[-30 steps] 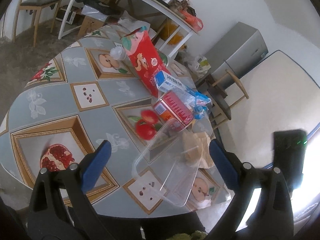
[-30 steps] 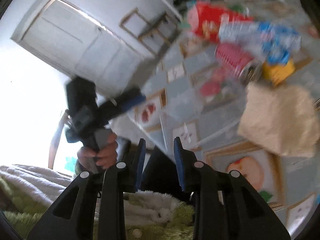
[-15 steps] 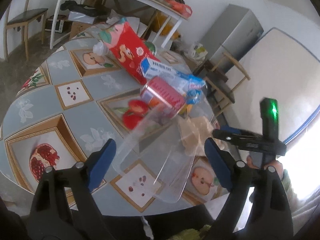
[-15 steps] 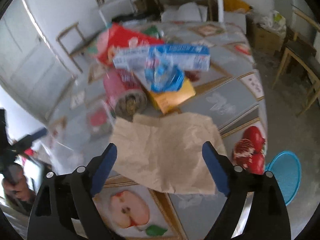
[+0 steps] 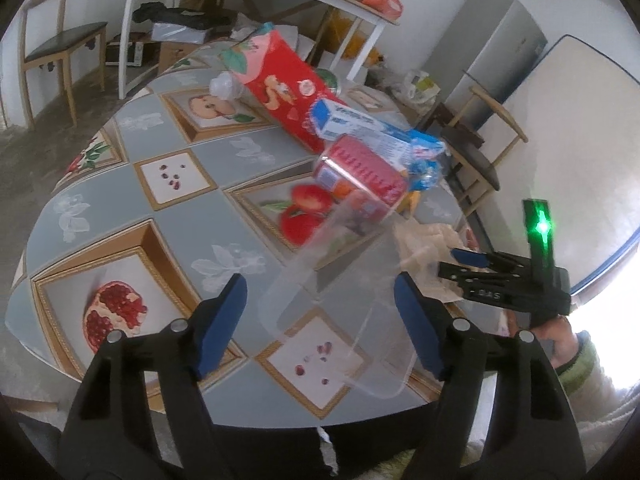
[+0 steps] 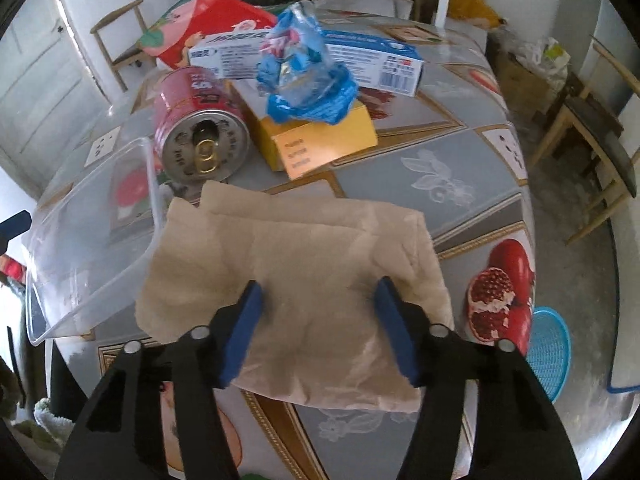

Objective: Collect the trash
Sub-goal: 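Grasp the brown paper with the right tool while the left tool grasps the clear plastic box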

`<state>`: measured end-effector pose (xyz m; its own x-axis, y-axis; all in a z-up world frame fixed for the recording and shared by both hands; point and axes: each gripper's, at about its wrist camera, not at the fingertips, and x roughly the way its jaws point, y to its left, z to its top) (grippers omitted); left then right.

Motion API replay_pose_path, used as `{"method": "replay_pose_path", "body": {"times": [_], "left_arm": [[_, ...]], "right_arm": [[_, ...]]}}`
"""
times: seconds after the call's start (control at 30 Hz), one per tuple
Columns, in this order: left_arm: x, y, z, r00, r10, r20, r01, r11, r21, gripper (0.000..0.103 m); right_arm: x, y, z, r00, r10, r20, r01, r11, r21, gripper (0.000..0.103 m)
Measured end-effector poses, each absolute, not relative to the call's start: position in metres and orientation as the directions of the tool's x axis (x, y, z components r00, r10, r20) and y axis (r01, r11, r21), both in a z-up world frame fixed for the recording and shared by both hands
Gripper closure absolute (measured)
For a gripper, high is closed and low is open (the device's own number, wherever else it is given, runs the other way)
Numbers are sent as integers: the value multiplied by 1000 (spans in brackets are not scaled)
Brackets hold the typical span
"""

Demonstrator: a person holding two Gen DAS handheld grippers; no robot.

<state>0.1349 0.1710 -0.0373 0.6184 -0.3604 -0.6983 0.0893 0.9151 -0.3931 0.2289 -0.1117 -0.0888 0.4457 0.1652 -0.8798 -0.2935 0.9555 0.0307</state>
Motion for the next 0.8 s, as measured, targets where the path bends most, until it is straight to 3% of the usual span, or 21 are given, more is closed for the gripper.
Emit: {"method": "replay_pose_path", "body": {"times": [0.13,0.33,0.6,0.8], "left_arm": [[139,178,-44,611,-327,-721,56,926,-373,36],[141,181,-49,598,-322,-734,41,927,-373,38],[150,178,-52,579,-291,-762,19,939,-344,44],[163,167,-52,571,-248,-783,38,960,-276,55]], "right_arm": [[227,-113,-88,464,152,-873,-278,960,19,58],[228,-122,-86,474,135,-870,-233,972,24,93],[221,-141,-77,477,176,-861,-165,980,109,98],[218,-150,-77,470,188,-862,-144,980,136,98]]}}
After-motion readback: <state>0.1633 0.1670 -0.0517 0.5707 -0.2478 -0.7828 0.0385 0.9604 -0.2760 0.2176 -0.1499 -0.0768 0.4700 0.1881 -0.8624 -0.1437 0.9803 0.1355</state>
